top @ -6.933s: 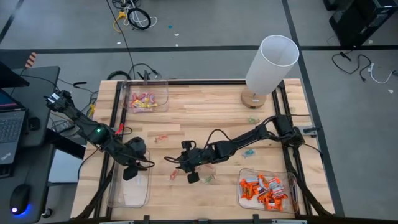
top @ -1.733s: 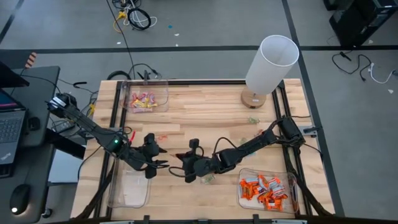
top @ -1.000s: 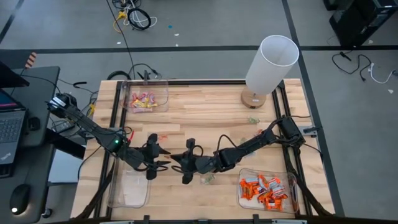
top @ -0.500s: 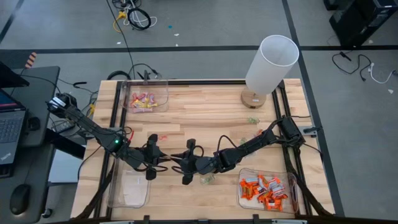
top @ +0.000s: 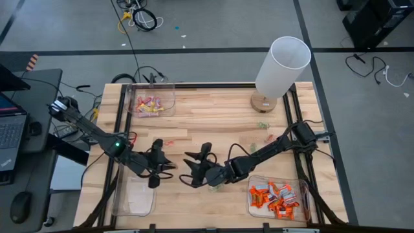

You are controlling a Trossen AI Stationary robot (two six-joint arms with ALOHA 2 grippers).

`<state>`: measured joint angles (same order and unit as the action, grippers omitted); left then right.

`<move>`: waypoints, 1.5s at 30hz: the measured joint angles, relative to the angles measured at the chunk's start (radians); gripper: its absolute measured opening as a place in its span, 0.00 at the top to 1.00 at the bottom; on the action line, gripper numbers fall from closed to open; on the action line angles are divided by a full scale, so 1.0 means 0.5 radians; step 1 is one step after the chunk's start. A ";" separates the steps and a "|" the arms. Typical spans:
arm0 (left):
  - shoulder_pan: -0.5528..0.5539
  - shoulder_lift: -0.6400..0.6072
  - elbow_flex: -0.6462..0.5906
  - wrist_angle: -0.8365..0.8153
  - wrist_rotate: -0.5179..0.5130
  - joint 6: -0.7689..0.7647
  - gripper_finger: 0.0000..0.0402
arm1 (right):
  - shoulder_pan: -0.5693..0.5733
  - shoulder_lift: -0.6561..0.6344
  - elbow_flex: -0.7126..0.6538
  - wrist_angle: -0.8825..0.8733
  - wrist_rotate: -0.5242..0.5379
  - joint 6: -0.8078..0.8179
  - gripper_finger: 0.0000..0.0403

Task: Sort candy
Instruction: Put the orange gummy into the bottom left transparent bin

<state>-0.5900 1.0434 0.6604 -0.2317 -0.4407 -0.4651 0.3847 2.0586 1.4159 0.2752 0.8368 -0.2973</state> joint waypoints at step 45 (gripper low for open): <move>-0.788 -0.038 0.520 -1.906 0.540 -2.022 0.90 | -0.132 -0.152 0.000 -0.794 0.027 0.659 0.70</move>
<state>-0.9840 1.0245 0.9203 -1.1847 -0.1704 -1.4762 0.3185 1.9823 1.4158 -0.1217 0.8502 0.0320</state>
